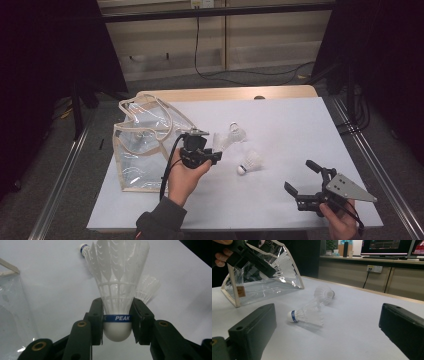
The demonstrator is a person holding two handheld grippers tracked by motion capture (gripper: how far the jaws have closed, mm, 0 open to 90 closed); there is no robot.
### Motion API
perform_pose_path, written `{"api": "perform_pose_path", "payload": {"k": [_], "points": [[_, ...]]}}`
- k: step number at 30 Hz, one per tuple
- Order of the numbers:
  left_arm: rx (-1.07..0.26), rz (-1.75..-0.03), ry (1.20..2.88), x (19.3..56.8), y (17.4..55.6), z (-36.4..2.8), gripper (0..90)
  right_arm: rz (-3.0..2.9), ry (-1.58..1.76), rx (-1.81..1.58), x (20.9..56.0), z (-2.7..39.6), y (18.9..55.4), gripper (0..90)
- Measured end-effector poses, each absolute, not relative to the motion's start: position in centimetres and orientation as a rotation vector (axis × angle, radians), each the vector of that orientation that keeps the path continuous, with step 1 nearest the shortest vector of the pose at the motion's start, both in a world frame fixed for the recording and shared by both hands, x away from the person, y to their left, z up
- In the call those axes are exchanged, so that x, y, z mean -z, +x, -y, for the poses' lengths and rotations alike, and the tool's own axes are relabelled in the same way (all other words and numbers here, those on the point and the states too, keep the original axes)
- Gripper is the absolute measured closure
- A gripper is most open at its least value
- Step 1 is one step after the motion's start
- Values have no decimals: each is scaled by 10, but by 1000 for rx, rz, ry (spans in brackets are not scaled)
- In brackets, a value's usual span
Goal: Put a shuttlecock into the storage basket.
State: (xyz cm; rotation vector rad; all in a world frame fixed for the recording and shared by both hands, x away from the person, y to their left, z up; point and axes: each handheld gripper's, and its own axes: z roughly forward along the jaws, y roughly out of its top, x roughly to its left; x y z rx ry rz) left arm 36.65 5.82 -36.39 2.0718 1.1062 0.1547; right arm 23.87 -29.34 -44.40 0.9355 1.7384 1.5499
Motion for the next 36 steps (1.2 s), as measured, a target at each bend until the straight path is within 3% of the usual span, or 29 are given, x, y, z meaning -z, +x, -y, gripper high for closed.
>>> {"api": "perform_pose_path", "payload": {"k": [36], "points": [[-144,-1101,2073,334,382,-57,653,-1740,935,-1553,444,294,241,9]]}}
